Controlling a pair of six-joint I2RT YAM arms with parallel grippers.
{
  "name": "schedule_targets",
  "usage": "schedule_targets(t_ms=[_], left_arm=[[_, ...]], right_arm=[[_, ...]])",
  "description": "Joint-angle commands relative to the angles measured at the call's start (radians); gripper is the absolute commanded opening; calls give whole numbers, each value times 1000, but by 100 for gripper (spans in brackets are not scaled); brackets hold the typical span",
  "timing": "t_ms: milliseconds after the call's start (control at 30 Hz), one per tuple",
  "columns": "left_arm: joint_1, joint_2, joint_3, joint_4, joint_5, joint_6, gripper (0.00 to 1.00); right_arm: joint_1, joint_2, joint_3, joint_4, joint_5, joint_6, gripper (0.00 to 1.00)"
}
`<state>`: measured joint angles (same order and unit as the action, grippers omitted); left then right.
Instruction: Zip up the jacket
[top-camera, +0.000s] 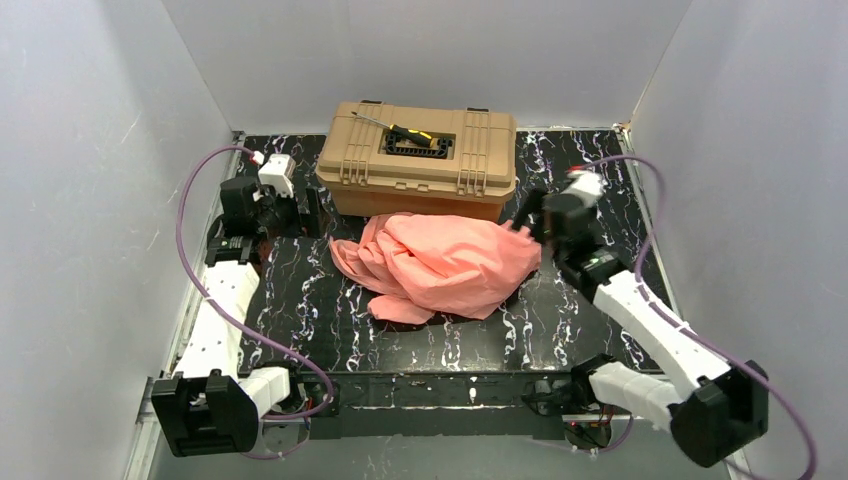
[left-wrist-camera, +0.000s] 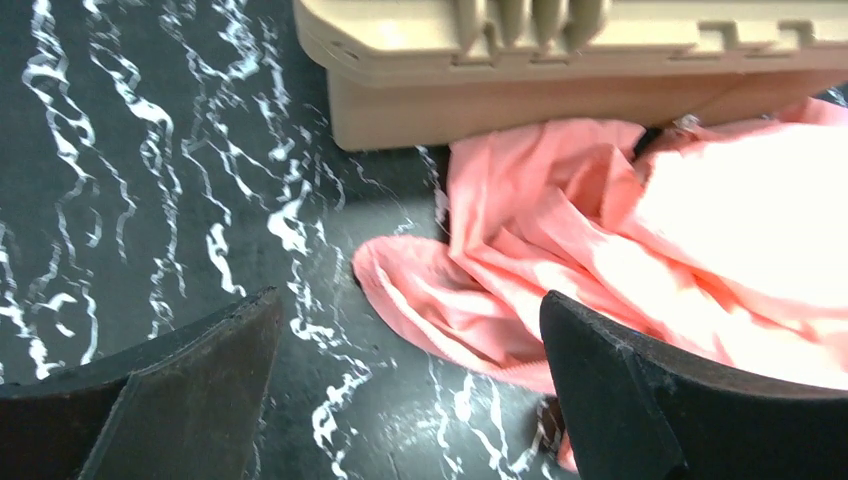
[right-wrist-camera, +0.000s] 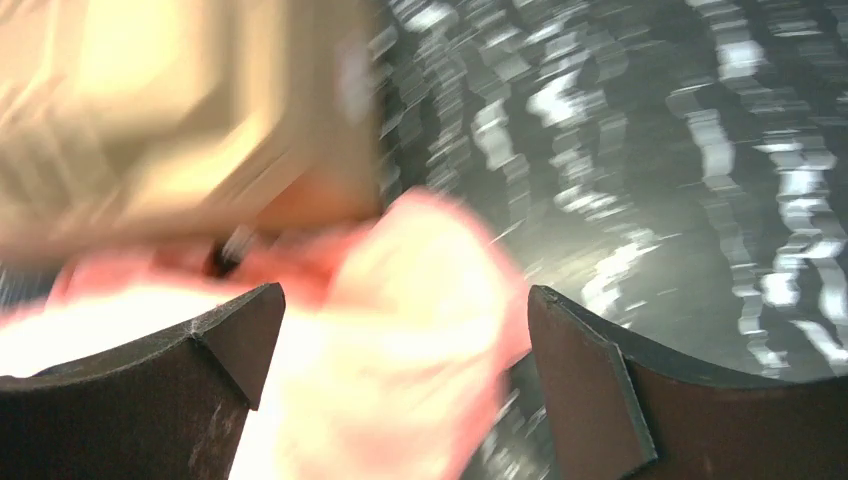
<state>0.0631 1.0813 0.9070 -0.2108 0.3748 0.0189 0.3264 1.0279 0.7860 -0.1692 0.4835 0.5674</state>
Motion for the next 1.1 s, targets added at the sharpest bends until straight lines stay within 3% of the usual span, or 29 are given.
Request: schedule_targets(t_ms=[0,100,200,300,433,533,600,667,767,1000,1033,1067], left_arm=[[4,-14,94,-264,113,-11,99],[4,-15,137,-325,128,-3,99],[4,-20,155,-342,135,-11,99],[5,-21,168,-346,153,-11,99],[5,-14,190,-373,168,-11,99],[5,-9,197,-384,184,-3,99],[4,-3,194,-392,220,19,99],[4,5,188,-397,272,40,99],[-16,17,186,-409,341,90,99],[-226,-15,208,-521,302,338,99],[-233,-30,206,-524,312,361,99],[-235,-44,201,-524,340,390,99]], right_arm=[[400,-39,112,-237,140,-17,100],[654,2,141,-278,263,18,100],[843,170,188,-295,384,17,100],[898,345,268,-301,443,-28,100],[904,453,311,-238,423,-110,100],[905,454,278,-259,405,-99,83],[904,402,234,-283,403,-66,60],[903,326,198,-348,456,0,24],[874,201,186,-479,501,76,2],[667,-12,245,-640,422,54,1],[643,-5,255,-642,387,37,20],[626,13,260,-645,345,29,47]])
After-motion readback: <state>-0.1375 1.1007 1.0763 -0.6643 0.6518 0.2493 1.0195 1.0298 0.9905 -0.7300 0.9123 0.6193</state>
